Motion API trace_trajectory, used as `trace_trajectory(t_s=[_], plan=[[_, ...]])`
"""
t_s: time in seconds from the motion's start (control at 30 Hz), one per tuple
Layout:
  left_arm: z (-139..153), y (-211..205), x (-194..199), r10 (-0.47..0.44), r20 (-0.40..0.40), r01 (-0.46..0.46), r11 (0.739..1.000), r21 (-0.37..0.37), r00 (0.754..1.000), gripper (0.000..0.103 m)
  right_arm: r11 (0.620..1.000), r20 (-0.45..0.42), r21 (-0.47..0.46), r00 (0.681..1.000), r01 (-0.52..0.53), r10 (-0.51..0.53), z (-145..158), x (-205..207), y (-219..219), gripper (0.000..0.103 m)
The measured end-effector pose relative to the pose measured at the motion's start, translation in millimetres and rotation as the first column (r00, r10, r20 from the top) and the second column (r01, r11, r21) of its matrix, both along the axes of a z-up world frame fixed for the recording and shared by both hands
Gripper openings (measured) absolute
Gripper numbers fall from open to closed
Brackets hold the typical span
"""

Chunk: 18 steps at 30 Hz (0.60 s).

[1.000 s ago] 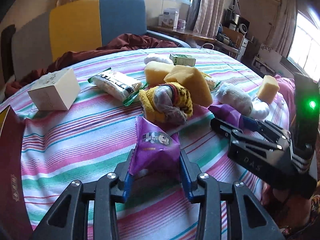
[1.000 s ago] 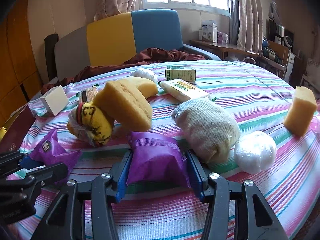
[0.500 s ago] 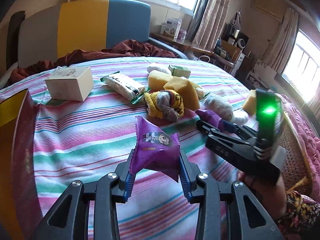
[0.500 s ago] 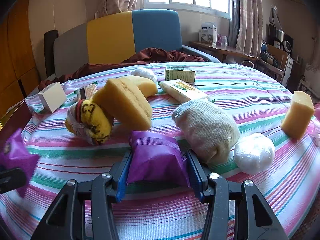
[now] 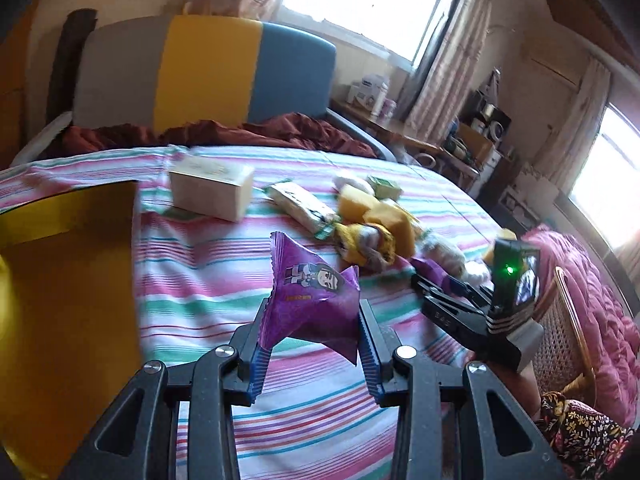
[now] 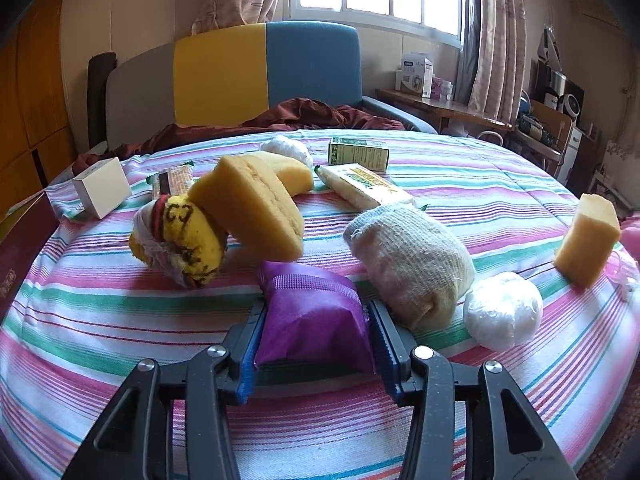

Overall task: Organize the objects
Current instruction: 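Carry the purple packets to the gold tray with both tools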

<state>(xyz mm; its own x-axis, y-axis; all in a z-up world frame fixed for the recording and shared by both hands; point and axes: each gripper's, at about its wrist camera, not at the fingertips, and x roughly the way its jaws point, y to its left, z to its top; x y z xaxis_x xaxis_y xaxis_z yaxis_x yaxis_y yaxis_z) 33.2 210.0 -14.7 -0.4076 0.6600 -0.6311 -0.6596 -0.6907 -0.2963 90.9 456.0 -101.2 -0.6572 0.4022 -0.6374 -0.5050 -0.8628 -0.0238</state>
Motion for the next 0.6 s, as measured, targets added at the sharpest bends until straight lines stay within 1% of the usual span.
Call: trace_trajectory(t_s=[0.17, 0.3, 0.5, 0.6], plan=[[1.2, -35.6, -15.0, 0.08, 0.026, -0.081, 0.996, 0.026, 0.996, 0.039, 1.0, 0.011, 0.022, 1.0, 0.008, -0.008, 1.2, 0.6, -2.9, 0.047], [0.0, -64.2, -26.2, 0.143, 0.029, -0.144, 0.989, 0.022, 0.989, 0.039, 0.999, 0.028, 0.037, 0.999, 0.018, -0.019, 1.7, 0.0, -5.3, 0.047], [-8.2, -110.4, -43.6, 0.239, 0.041, -0.239, 0.971, 0.001, 0.97, 0.039, 0.999, 0.048, 0.042, 0.998, 0.035, -0.037, 2.9, -0.1, -8.8, 0.047], [-14.9, -132.6, -51.4, 0.292, 0.053, -0.291, 0.957, -0.015, 0.955, 0.039, 0.998, 0.055, 0.036, 0.997, 0.044, -0.046, 4.5, 0.5, -12.9, 0.047]])
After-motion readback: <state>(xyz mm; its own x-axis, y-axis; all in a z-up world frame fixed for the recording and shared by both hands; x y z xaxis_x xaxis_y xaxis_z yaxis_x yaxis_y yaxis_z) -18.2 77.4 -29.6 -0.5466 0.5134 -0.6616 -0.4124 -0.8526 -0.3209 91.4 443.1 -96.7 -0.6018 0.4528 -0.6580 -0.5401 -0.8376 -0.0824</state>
